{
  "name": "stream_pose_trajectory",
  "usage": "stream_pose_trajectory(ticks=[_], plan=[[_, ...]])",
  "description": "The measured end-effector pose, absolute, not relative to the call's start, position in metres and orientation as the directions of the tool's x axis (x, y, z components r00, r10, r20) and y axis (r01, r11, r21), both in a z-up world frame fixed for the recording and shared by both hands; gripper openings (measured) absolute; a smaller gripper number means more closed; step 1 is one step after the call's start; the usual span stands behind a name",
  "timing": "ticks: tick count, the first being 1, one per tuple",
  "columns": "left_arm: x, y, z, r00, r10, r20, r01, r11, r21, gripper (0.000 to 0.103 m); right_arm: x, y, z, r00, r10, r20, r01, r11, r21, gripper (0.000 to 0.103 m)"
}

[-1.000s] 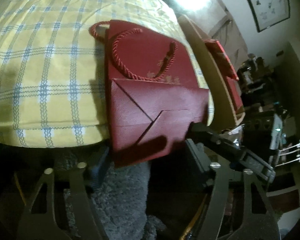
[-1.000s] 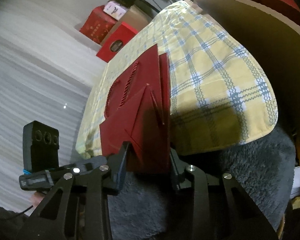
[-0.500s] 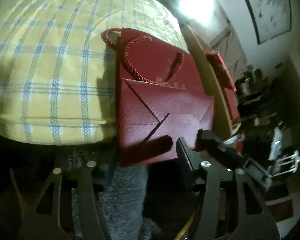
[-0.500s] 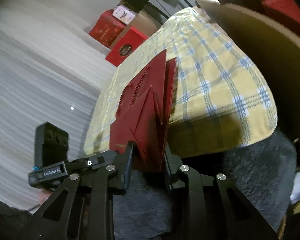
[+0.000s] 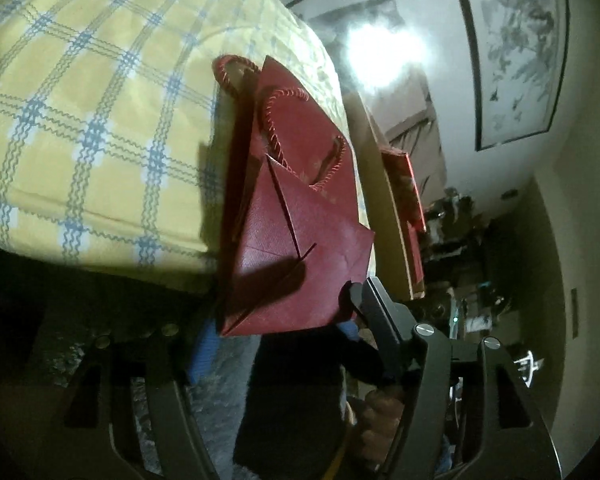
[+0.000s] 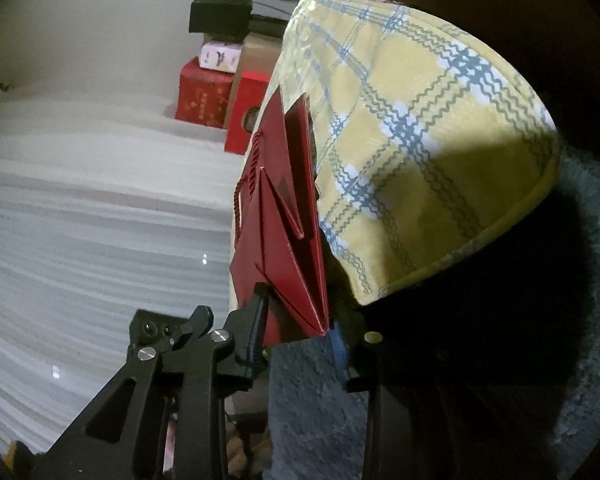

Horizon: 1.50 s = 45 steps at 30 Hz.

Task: Organize objects
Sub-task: 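Close both tools on the gift bag's folded bottom and lift it, then carry the held gift bag with both tools over the cardboard box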

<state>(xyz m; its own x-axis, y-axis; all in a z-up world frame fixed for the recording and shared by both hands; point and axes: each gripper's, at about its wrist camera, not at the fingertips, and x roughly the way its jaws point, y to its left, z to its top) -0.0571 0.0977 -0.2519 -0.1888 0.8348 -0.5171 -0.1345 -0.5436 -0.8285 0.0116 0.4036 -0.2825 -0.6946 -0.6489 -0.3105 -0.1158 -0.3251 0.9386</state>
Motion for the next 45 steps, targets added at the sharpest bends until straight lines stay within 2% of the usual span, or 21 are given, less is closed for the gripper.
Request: stream_pose_trajectory(ticks=[2,3,6,7,8,15,21,25,29,32,37,45], plan=[[-0.058,0.101,-0.251,-0.199,0.83,-0.521,-0.141,-0.551,-0.823,0.061,0.009,0.404,-0.283,-0.707,-0.645,-0.29,-0.107,-0.309,0.945,0.029],[-0.058,0.102,-0.25,-0.205,0.828,-0.522,-0.146,-0.553,-0.82,0.059,0.009,0.402,-0.282,-0.708,-0.645,-0.288,-0.101,-0.311,0.945,0.026],[-0.06,0.109,-0.251,-0.222,0.812,-0.54,-0.144,-0.575,-0.805,0.042,0.009,0.4,-0.271,-0.731,-0.608,-0.309,-0.082,-0.372,0.925,0.018],[-0.059,0.11,-0.252,-0.223,0.807,-0.546,-0.146,-0.582,-0.8,0.031,0.012,0.4,-0.266,-0.741,-0.59,-0.321,-0.078,-0.399,0.914,0.018],[-0.059,0.111,-0.252,-0.223,0.802,-0.554,-0.147,-0.589,-0.794,0.028,0.013,0.399,-0.263,-0.747,-0.577,-0.331,-0.076,-0.42,0.904,0.017],[-0.05,0.115,-0.231,-0.293,0.771,-0.566,-0.242,-0.632,-0.736,0.026,0.015,0.388,-0.241,-0.763,-0.528,-0.373,-0.054,-0.524,0.85,0.017],[-0.039,0.121,-0.208,-0.369,0.73,-0.575,-0.33,-0.681,-0.653,0.027,0.022,0.368,-0.208,-0.79,-0.429,-0.439,-0.025,-0.692,0.721,0.017],[-0.032,0.122,-0.19,-0.418,0.705,-0.574,-0.376,-0.709,-0.596,0.027,0.028,0.36,-0.194,-0.806,-0.389,-0.447,-0.011,-0.744,0.668,0.017],[-0.025,0.125,-0.176,-0.457,0.688,-0.564,-0.415,-0.725,-0.549,0.027,0.027,0.356,-0.183,-0.817,-0.375,-0.438,0.001,-0.761,0.649,0.017],[-0.023,0.125,-0.154,-0.488,0.695,-0.528,-0.453,-0.719,-0.528,0.028,0.027,0.359,-0.165,-0.834,-0.378,-0.403,0.031,-0.76,0.649,0.017],[-0.013,0.131,-0.112,-0.569,0.687,-0.452,-0.525,-0.727,-0.443,0.029,0.036,0.352,-0.116,-0.882,-0.318,-0.349,0.079,-0.828,0.556,0.017],[-0.011,0.129,-0.087,-0.586,0.707,-0.396,-0.563,-0.707,-0.429,0.029,0.04,0.345,-0.088,-0.908,-0.28,-0.31,0.103,-0.869,0.484,0.017]])
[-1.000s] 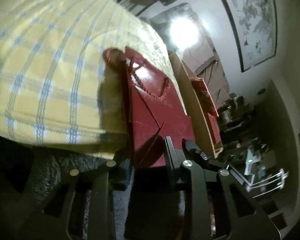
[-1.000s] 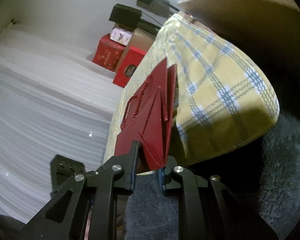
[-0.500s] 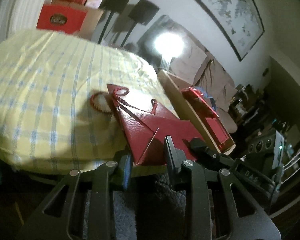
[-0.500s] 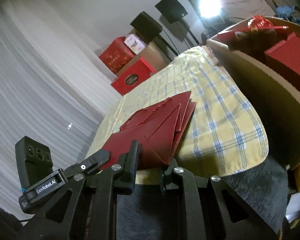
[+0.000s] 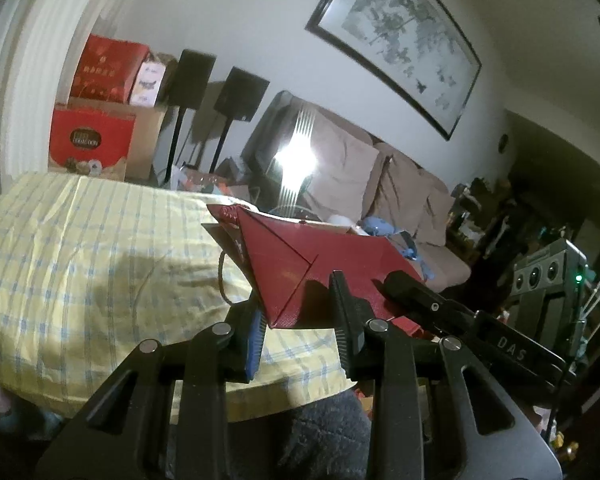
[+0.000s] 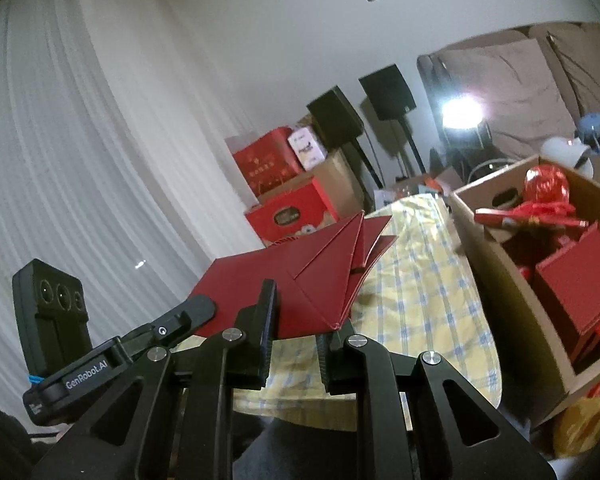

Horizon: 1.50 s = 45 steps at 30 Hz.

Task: Organize objects
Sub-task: 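Carry the held gift bag with both tools over the cardboard box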

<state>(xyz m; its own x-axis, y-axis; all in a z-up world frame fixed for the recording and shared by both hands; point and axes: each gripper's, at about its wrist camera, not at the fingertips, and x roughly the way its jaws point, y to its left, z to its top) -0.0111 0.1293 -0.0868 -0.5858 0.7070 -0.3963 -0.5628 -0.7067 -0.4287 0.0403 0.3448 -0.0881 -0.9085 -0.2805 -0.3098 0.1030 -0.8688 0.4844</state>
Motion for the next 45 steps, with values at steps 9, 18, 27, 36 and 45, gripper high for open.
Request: stream_pose_trajectory(ticks=[9,18,27,36,45], plan=[[-0.013,0.127,-0.071,-0.612,0.706,-0.356,-0.568,-0.706,-0.423,0.029,0.04,0.344,-0.062,-0.919,-0.272,-0.286,0.135,-0.897,0.421,0.017],[-0.016,0.133,-0.063,-0.643,0.69,-0.333,-0.566,-0.721,-0.399,0.029,0.031,0.348,-0.052,-0.92,-0.284,-0.271,0.176,-0.915,0.362,0.017],[-0.021,0.162,-0.057,-0.651,0.679,-0.339,-0.579,-0.734,-0.357,0.029,0.024,0.375,-0.054,-0.927,-0.286,-0.241,0.186,-0.912,0.366,0.017],[-0.025,0.187,-0.07,-0.623,0.68,-0.385,-0.574,-0.733,-0.366,0.029,0.026,0.397,-0.067,-0.923,-0.272,-0.271,0.161,-0.916,0.368,0.017],[-0.025,0.208,-0.068,-0.623,0.684,-0.379,-0.595,-0.729,-0.337,0.029,0.026,0.423,-0.071,-0.919,-0.292,-0.264,0.158,-0.889,0.431,0.017]])
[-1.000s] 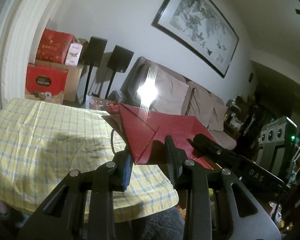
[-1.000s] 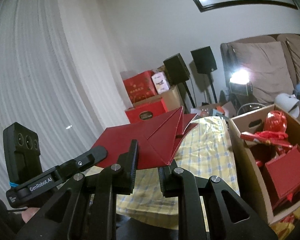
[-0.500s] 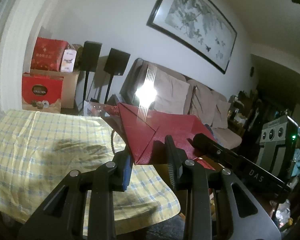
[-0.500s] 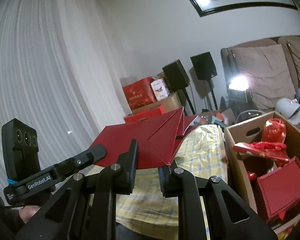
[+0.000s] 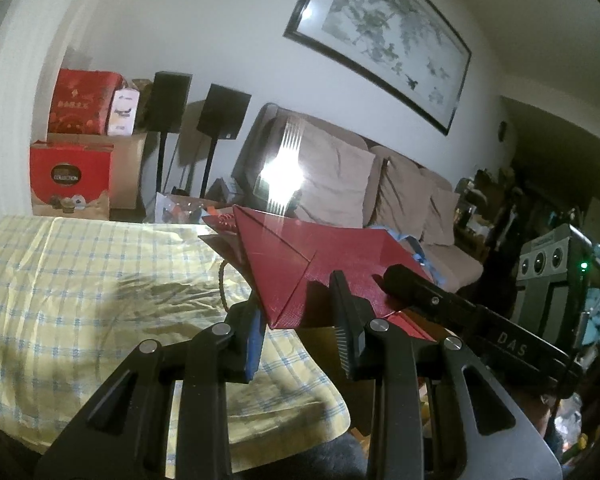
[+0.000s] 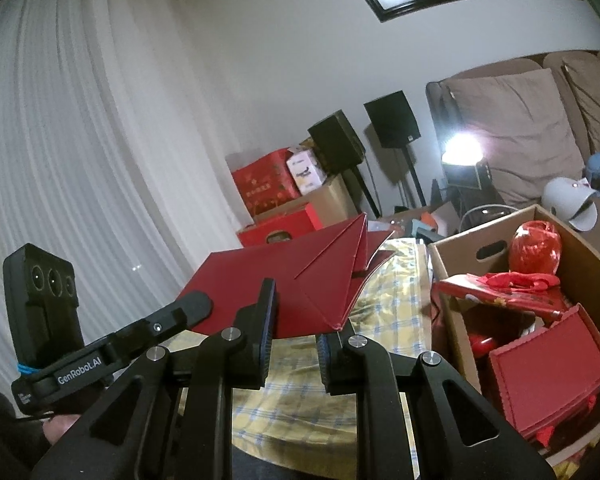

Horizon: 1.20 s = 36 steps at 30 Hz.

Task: Organize objects
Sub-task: 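Carry the held gift bag with both tools over the cardboard box, then lower the gift bag into the cardboard box with both tools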

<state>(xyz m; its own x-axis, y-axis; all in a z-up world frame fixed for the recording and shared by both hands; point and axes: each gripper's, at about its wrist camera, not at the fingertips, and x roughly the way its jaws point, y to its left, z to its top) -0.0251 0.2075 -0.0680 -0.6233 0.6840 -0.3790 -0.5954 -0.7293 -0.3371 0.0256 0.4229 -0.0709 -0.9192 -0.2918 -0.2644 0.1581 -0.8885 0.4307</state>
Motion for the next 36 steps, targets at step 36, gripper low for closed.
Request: stream_pose_trajectory(ticks=[36], plan=[[-0.039,0.357,-0.061,-0.482,0.81,-0.335,-0.75,-0.579,-0.32,0.029,0.058,0.556,-0.053,-0.955,-0.1,-0.279,-0.019,-0.918,0.396,0.018]])
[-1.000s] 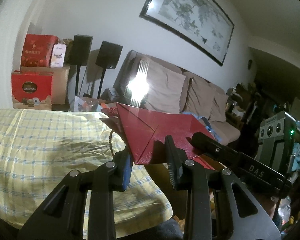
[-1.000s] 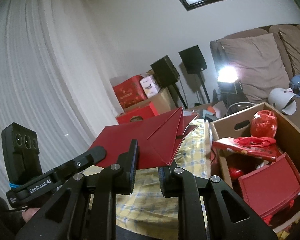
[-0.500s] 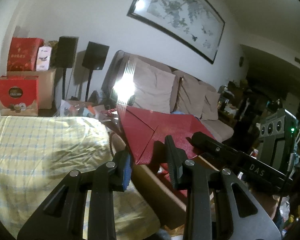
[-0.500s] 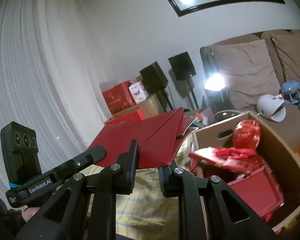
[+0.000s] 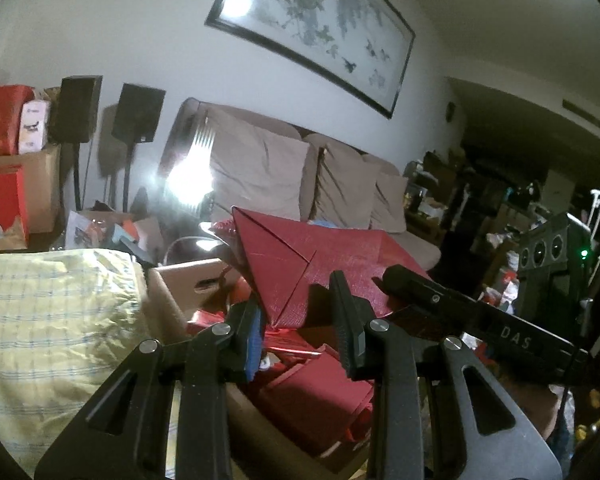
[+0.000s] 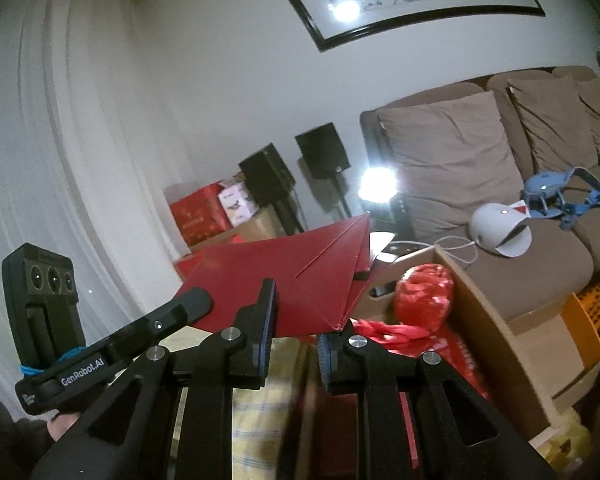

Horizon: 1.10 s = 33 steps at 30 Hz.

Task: Organize objects
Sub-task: 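Lower the gift bag into the cardboard box with both tools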

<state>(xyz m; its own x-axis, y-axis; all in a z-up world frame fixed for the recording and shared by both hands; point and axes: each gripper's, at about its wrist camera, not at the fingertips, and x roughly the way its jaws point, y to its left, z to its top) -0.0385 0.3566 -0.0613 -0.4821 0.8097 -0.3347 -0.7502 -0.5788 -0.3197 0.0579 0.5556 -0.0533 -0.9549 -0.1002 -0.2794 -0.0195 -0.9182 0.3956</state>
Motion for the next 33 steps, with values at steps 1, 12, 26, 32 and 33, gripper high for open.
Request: stream_pose_trajectory(ticks=[1,12,26,32,33], plan=[[-0.039,0.36,-0.063,-0.479,0.812,-0.334,-0.753,-0.576,-0.32,0.029,0.058,0.559,-0.055,-0.954,-0.096,-0.283,-0.026,-0.917,0.399,0.018],[-0.051,0.392,-0.081,-0.428,0.828,-0.363,-0.79,-0.537,-0.295,0.03,0.055,0.587,-0.084,-0.956,-0.069,-0.286,-0.071,-0.889,0.452,0.018],[-0.092,0.403,-0.141,-0.282,0.777,-0.563,-0.692,-0.572,-0.441,0.03,0.018,0.604,-0.141,-0.866,-0.133,-0.483,-0.176,-0.822,0.541,0.021],[-0.092,0.403,-0.146,-0.249,0.757,-0.604,-0.693,-0.574,-0.435,0.039,0.011,0.608,-0.152,-0.851,-0.164,-0.499,-0.18,-0.802,0.57,0.023],[-0.091,0.404,-0.146,-0.245,0.751,-0.613,-0.695,-0.577,-0.429,0.04,0.009,0.609,-0.154,-0.849,-0.169,-0.501,-0.179,-0.8,0.572,0.024]])
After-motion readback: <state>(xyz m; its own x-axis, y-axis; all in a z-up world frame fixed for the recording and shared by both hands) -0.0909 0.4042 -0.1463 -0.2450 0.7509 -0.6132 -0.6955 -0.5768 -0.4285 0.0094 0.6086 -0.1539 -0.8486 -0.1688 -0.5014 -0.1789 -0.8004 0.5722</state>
